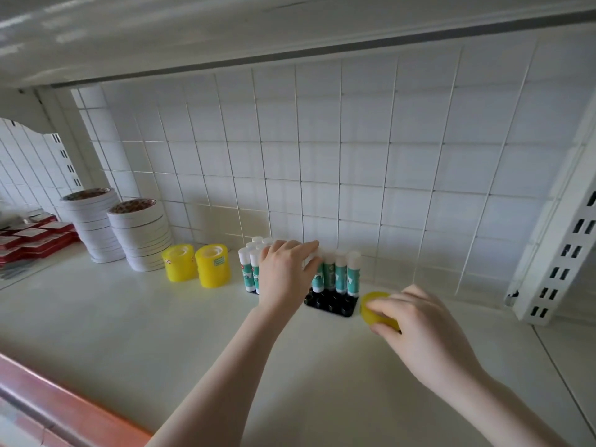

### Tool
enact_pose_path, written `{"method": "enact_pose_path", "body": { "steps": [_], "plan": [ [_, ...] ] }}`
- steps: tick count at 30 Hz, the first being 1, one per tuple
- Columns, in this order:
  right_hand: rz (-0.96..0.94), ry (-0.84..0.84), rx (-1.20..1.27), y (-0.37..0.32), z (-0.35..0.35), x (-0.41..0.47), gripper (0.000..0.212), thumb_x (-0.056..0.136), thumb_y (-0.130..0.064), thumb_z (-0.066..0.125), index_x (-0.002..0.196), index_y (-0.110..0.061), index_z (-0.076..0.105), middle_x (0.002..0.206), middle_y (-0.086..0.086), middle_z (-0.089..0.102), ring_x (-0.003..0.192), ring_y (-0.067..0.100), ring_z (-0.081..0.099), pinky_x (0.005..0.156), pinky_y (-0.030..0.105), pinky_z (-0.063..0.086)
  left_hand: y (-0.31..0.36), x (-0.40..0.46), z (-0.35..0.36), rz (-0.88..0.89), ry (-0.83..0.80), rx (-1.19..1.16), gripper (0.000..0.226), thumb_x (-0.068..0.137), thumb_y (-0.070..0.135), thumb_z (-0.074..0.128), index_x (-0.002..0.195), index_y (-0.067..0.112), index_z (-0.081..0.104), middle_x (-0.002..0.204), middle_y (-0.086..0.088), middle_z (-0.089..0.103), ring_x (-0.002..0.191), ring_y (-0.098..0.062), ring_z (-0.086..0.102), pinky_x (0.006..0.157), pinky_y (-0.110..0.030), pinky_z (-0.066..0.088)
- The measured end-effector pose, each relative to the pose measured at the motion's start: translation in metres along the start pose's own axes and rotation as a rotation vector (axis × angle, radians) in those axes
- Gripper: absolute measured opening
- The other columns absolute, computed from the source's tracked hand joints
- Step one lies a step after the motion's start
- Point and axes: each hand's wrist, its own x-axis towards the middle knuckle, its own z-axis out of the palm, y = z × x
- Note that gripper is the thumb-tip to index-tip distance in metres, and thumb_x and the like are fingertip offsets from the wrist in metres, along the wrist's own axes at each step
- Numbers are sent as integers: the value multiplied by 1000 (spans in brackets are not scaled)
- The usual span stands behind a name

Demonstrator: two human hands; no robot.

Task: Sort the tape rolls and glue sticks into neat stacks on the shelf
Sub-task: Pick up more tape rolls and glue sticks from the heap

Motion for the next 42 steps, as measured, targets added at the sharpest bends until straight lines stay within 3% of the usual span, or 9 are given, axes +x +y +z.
{"method": "enact_pose_path", "body": {
  "steps": [5,16,24,42],
  "plan": [
    [3,17,6,4,-2,-2,31,48,-14,91,66,-19,67,60,-12,61,61,19,51,52,26,43,1,-1,5,54,40,23,22,75,22,62,93,17,74,76,1,70,74,-31,61,72,-40,42],
    [-11,17,-3,5,-4,-3,30,48,-14,91,64,-17,66,61,-12,62,61,19,51,53,28,44,-6,-3,3,59,70,-36,24,78,23,59,97,21,74,80,4,72,78,-27,59,76,-32,32],
    [-26,27,-13,8,-4,-4,31,47,-13,91,63,-17,65,60,-10,61,59,20,51,53,26,43,-4,-3,9,43,85,-58,20,75,20,65,92,21,75,75,6,71,71,-24,62,75,-32,36],
    [-18,36,-28,11,-10,-4,31,48,-13,91,64,-17,65,61,-13,61,60,19,51,54,26,43,-5,-1,-3,85,24,-39,19,79,27,59,90,23,73,79,8,71,79,-23,61,79,-30,30]
  ]
}}
